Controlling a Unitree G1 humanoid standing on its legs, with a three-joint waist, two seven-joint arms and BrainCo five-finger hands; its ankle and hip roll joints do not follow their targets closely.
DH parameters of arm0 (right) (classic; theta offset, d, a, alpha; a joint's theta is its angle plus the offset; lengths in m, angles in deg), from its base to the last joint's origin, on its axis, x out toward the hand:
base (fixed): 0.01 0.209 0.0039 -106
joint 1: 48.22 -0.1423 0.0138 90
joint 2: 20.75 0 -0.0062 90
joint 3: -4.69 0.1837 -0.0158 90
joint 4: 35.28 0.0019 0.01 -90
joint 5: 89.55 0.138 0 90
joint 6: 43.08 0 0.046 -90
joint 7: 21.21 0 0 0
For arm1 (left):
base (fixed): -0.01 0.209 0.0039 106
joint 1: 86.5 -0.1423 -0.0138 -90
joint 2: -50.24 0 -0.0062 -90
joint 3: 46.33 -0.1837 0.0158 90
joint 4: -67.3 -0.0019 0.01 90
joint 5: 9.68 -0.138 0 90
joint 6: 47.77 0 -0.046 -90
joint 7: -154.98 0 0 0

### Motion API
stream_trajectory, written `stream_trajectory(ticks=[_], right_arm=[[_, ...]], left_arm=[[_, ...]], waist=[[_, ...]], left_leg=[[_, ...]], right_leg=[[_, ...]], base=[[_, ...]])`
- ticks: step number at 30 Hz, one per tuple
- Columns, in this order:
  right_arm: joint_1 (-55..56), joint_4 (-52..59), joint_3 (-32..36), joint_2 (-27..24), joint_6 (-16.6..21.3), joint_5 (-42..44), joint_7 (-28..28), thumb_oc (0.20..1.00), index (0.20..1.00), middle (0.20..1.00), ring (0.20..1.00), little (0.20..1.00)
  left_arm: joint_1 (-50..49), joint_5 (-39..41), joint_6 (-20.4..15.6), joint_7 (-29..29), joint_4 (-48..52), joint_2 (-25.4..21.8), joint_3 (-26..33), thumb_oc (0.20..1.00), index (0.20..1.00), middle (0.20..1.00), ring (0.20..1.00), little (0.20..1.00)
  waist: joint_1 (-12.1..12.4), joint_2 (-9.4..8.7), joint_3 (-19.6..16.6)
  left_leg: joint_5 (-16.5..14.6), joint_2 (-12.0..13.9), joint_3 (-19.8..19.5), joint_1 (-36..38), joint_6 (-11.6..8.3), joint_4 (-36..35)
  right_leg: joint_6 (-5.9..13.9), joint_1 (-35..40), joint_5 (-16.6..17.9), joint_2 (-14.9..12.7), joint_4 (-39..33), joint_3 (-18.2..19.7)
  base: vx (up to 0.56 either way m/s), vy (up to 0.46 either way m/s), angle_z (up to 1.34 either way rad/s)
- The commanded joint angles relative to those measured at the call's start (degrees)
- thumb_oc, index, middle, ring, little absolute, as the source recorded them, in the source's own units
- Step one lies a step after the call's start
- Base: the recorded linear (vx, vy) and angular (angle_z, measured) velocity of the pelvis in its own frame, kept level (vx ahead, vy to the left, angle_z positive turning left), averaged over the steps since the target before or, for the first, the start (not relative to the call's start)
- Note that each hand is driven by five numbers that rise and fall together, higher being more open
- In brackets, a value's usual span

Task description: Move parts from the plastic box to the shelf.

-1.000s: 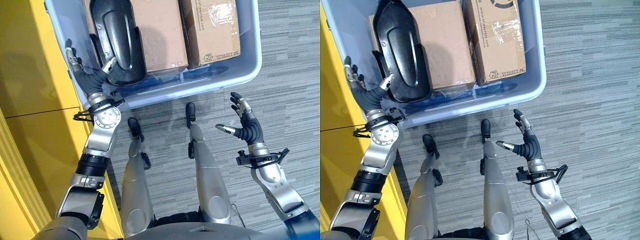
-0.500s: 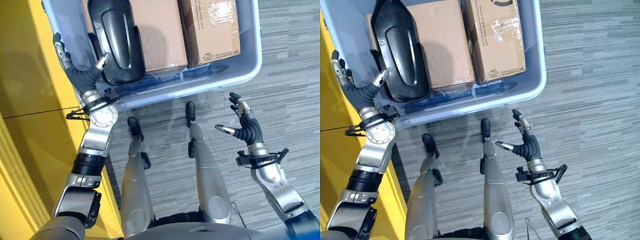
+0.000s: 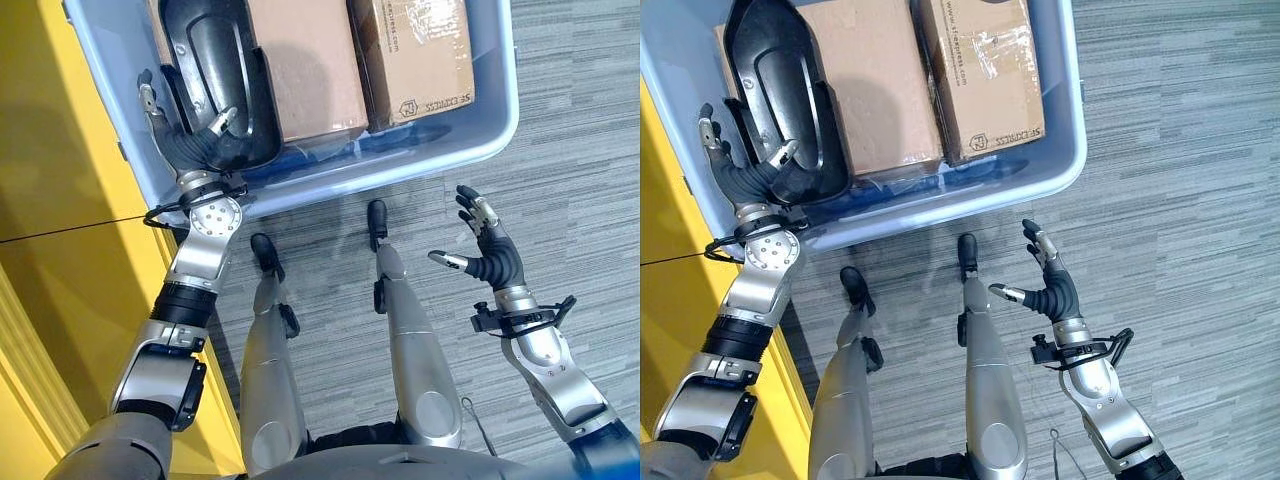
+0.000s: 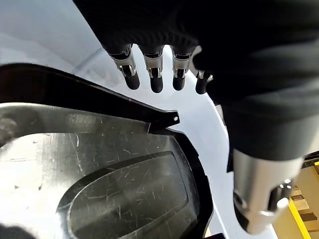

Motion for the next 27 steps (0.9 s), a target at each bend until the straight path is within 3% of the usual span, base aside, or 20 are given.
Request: stream_trajectory(ticks=[1, 15, 18, 27], right_arm=[[0.07, 1.87, 1.62, -1.11, 2.02, -0.29, 0.33, 1.000, 1.000, 1.000, 1.000, 1.000], [0.43, 2.17, 1.38, -1.61, 1.36, 0.38, 0.03, 1.000, 1.000, 1.000, 1.000, 1.000], [0.18, 2.01, 0.92, -1.54, 1.00, 0.81, -0.15, 1.000, 1.000, 1.000, 1.000, 1.000], [0.35, 2.11, 0.52, -3.01, 0.86, 1.53, 0.70, 1.000, 1.000, 1.000, 1.000, 1.000]], left_arm=[[0.73, 0.95, -1.65, 0.55, -1.65, -4.15, 2.18, 1.000, 1.000, 1.000, 1.000, 1.000], [0.09, 10.53, -3.73, 0.59, -7.41, -4.83, 5.27, 1.000, 1.000, 1.000, 1.000, 1.000], [0.58, 15.54, -5.88, -0.30, -8.23, -3.95, 5.49, 1.000, 1.000, 1.000, 1.000, 1.000], [10.27, 15.37, -2.21, -2.98, -17.92, -9.76, 0.18, 1.000, 1.000, 1.000, 1.000, 1.000]], waist=[[-0.19, -1.52, -0.54], [-0.14, -2.49, -0.52], [-0.15, -2.72, -0.52], [-1.03, -3.34, -0.52]], left_leg=[[-6.52, -0.07, -6.11, -1.70, 0.31, 8.72], [-6.71, -0.24, -6.88, -4.83, 0.38, 10.07], [-6.67, -0.25, -6.98, -5.54, 0.43, 10.21], [-6.77, -0.21, -7.18, -7.30, 0.56, 10.84]], right_leg=[[3.18, 1.99, -8.16, -1.74, 7.91, -0.86], [3.16, 0.15, -8.14, -1.68, 8.18, -1.38], [3.19, -0.35, -8.03, -1.73, 8.15, -1.50], [3.24, -1.91, -8.01, -1.68, 8.55, -1.34]], base=[[0.00, 0.000, 0.00], [0.00, 0.000, 0.00], [0.00, 0.000, 0.00], [0.00, 0.008, 0.03]])
